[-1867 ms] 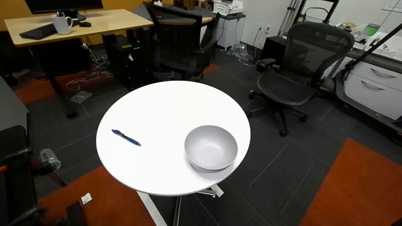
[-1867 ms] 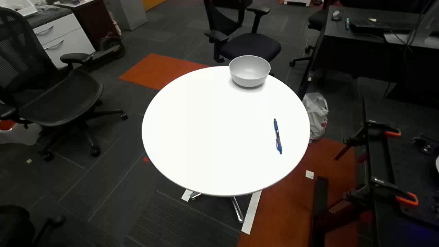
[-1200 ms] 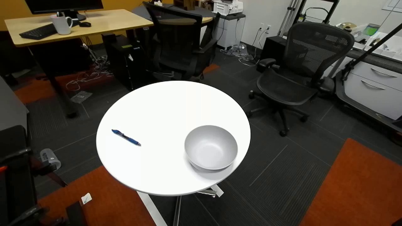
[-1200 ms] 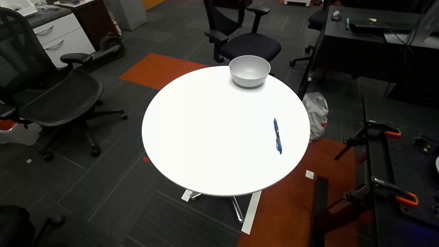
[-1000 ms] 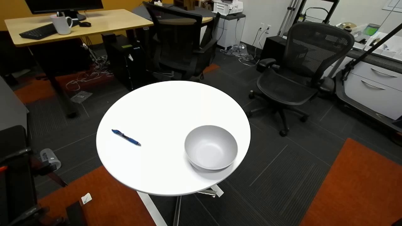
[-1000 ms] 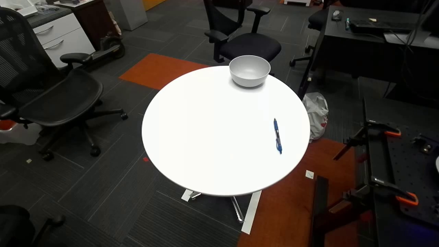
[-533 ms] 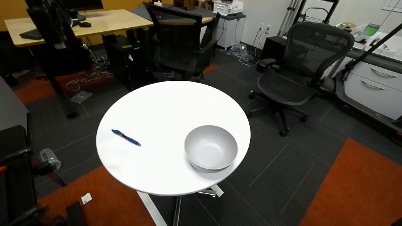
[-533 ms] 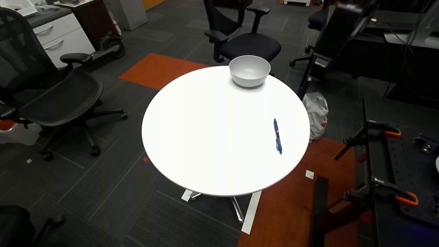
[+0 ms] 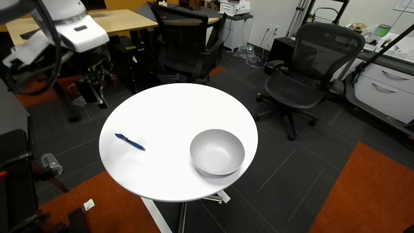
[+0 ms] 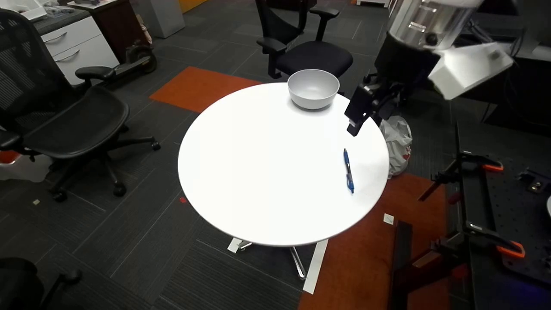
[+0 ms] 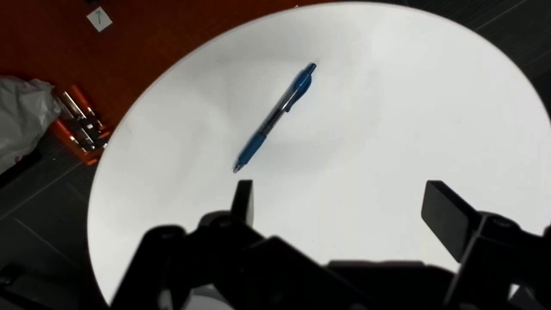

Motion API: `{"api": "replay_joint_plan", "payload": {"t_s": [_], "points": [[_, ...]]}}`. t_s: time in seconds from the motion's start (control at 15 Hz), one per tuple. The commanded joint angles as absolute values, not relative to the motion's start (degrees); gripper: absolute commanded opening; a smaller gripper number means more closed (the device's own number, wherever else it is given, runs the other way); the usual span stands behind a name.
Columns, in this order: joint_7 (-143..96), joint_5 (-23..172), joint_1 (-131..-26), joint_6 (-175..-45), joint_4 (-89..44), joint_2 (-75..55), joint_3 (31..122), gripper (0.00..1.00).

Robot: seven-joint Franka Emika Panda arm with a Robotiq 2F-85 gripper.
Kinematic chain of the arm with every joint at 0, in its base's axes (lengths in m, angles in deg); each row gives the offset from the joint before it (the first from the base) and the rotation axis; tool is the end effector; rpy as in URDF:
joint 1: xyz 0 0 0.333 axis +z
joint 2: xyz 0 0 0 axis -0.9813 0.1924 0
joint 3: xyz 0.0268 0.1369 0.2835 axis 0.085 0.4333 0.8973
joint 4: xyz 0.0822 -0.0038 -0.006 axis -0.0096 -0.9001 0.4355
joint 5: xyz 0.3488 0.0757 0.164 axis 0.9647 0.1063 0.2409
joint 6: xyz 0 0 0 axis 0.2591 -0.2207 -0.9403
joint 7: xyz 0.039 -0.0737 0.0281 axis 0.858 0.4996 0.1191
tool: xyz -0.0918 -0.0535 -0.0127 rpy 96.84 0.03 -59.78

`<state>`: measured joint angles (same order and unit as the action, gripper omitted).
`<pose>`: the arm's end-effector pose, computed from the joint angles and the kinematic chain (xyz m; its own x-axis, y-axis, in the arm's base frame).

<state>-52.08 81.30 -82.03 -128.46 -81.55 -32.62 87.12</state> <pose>0.4359 0.0234 0.2948 0.8316 -0.5458 0.1029 -0.5379 -0.8375 -0.0957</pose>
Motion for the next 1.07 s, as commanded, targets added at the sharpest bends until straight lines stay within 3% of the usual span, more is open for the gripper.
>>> {"api": "replay_joint_plan", "payload": {"t_s": [0.0,0.4,1.0], "points": [[-64.5,74.1,-83.1,-134.1,-79.2,-23.7,86.0,1.00],[-76.7,69.1,-77.4,-133.4,-73.7,-13.2,79.1,1.00],[-75.4,76.2,-73.4,-133.7,-68.7,-4.5,76.0,1.00]]}}
